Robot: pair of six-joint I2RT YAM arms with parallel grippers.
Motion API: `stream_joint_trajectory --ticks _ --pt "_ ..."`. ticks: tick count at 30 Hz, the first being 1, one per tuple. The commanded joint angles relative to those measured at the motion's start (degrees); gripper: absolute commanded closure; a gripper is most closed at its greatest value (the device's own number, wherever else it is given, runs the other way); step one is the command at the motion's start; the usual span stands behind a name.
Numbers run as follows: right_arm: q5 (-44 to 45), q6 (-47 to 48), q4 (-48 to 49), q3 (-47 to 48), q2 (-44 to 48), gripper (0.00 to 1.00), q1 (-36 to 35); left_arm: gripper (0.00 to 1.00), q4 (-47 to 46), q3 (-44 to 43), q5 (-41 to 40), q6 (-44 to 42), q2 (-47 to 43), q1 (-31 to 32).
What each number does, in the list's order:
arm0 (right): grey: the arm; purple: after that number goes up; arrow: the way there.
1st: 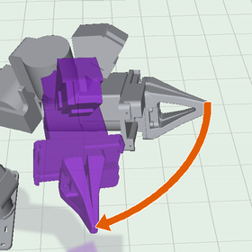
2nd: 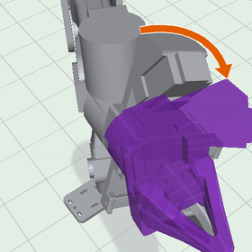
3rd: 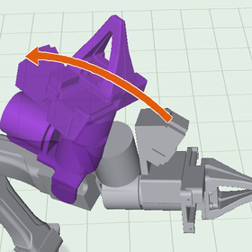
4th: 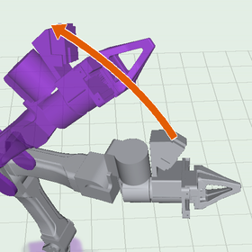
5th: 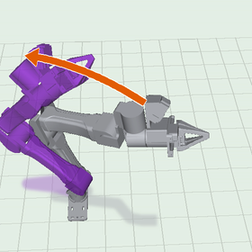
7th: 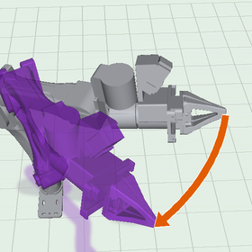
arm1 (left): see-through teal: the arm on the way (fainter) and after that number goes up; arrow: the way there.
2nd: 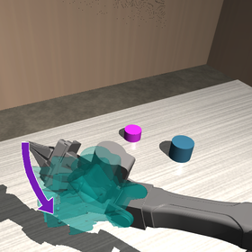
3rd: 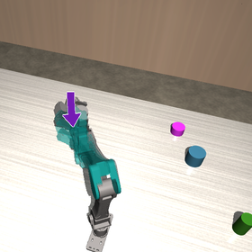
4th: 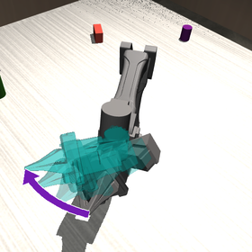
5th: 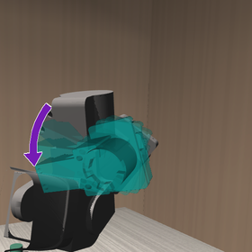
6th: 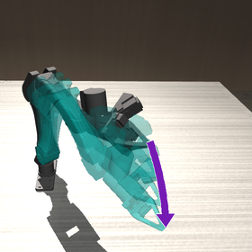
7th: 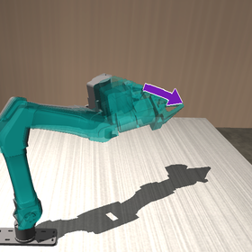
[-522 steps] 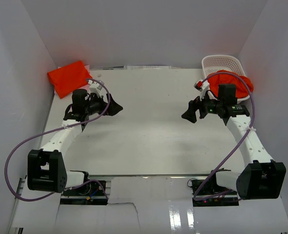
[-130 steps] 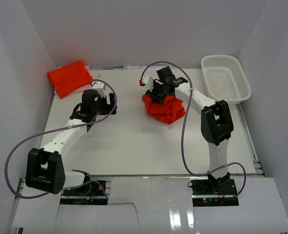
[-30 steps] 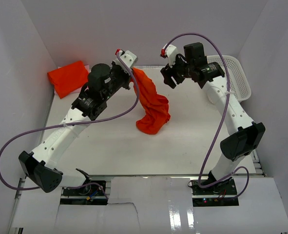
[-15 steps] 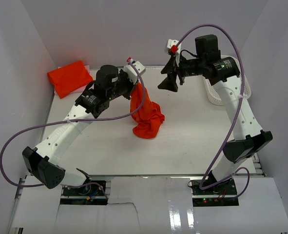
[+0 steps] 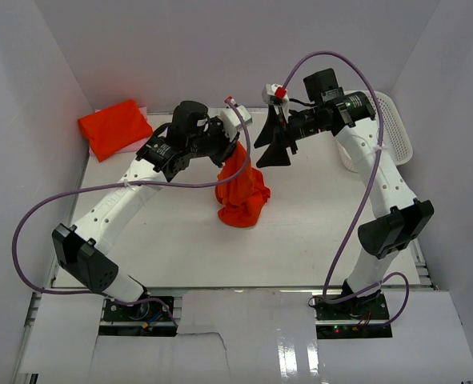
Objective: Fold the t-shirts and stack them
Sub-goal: Flatten out the tshirt
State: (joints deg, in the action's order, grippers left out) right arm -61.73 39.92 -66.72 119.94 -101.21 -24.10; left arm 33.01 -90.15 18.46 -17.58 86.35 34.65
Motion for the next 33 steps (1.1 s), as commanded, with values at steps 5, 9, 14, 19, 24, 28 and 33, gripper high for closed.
stream_joint_trajectory --ticks 5,9,14,19,24,28,33 --pt "-4.36 -0.10 1.94 -2.16 1.10 0.27 -0.51 0.98 1.88 -5.56 6.85 1.15 -0.83 -0.20" --pt "-4.89 -0.46 2.73 -1.29 -0.30 0.28 -1.04 0.98 1.79 -6.26 9.30 2.20 -1.35 -0.20" --pt "-4.71 -0.46 3.26 -0.06 -1.27 0.27 -1.57 0.98 3.02 -7.06 11.86 3.17 -1.62 -0.20" --pt "-4.18 -0.81 4.40 0.03 -2.24 0.27 -2.27 0.98 4.42 -7.50 14.32 3.78 -1.97 -0.20" --pt "-3.13 -1.34 5.02 0.56 -3.29 0.27 -2.62 0.98 5.92 -8.29 16.08 3.70 -1.88 -0.20" --pt "-1.37 -2.21 6.77 0.47 -3.03 0.27 -2.62 0.98 7.59 -8.99 17.05 3.35 -1.45 -0.20" --pt "-1.54 -4.06 8.98 -1.11 -2.50 0.41 -2.62 0.97 8.38 -8.47 17.23 3.43 -1.97 -0.20"
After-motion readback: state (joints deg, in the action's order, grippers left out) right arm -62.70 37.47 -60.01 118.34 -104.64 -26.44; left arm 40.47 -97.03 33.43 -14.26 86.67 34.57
